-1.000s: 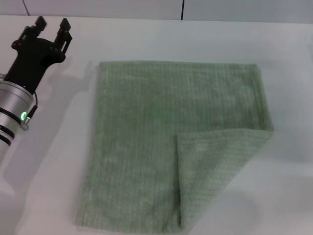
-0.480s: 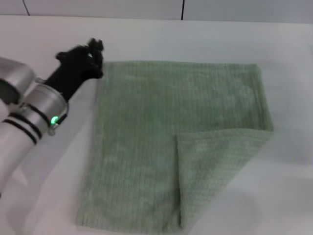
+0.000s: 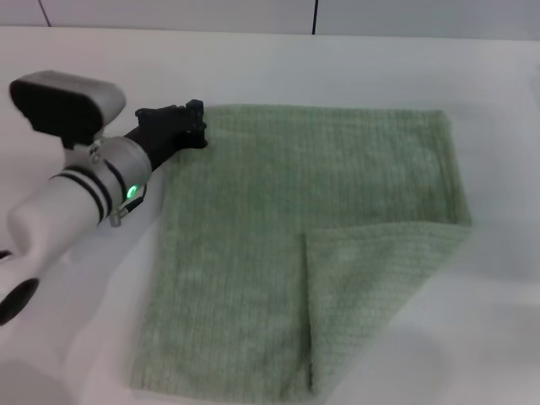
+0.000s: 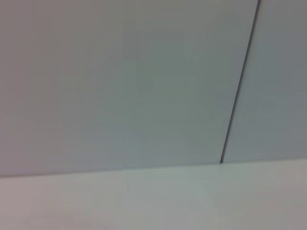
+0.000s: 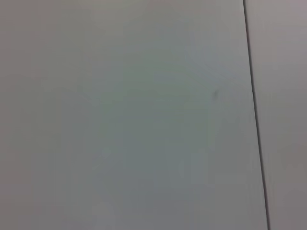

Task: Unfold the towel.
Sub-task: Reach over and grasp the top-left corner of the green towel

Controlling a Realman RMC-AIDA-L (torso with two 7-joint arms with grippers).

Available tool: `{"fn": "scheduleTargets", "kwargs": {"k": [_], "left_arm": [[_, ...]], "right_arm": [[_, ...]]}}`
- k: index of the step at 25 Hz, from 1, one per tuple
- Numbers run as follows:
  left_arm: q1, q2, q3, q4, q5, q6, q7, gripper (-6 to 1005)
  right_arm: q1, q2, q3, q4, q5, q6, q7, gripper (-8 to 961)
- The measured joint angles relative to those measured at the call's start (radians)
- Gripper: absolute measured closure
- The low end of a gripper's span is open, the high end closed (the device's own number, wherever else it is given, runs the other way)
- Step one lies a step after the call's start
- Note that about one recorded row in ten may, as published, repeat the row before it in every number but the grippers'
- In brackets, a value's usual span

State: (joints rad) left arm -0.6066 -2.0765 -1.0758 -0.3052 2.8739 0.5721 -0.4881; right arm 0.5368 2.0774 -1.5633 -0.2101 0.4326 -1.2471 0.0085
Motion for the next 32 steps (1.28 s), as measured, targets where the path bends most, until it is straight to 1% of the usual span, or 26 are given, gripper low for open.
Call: {"fn": "scheduleTargets", "kwargs": {"k": [1,5,6,18,24,28,30,31,32], "left_arm": [[-0.014,-0.002,0.000,0.003,0.001,-0.037,0.001,1001],[-0.027,-0.003,0.000,0.006,0.000,-0.079,0.002,1001],[-0.034,-0.003,0.000,0.006,-0.002,-0.110,0.001,1001],[-0.037,-0.001,0.001,0.007,-0.002,-0.126,0.000,1001],[-0.042,-0.001,0.001,0.008,-0.001,-0.148,0.005,1001],[-0.050,-0.002,0.001,0.009,0.000,-0.163,0.009,1001],[-0.060,-0.002,0.001,0.009,0.001,-0.184,0.008,1001],[-0.060,-0.002,0.001,0.009,0.001,-0.186,0.008,1001],[-0.061,-0.002,0.002,0.009,0.001,-0.187,0.008,1001]], "right_arm": [[0.002,0.000,-0.002,0.000,0.000,0.000,0.000,168],[0.003,-0.001,-0.003,0.000,0.000,0.000,-0.001,168],[0.004,-0.001,-0.003,0.000,0.000,0.000,-0.001,168],[0.006,-0.002,-0.006,-0.007,0.000,0.005,-0.001,169],[0.010,-0.002,-0.030,-0.018,-0.002,0.016,0.005,170],[0.014,-0.002,-0.076,-0.056,-0.024,0.083,0.012,170],[0.003,-0.002,-0.082,-0.117,-0.076,0.160,0.036,170],[-0.016,-0.002,-0.083,-0.200,-0.159,0.257,0.097,170],[-0.016,-0.002,-0.083,-0.200,-0.159,0.257,0.097,170]]}}
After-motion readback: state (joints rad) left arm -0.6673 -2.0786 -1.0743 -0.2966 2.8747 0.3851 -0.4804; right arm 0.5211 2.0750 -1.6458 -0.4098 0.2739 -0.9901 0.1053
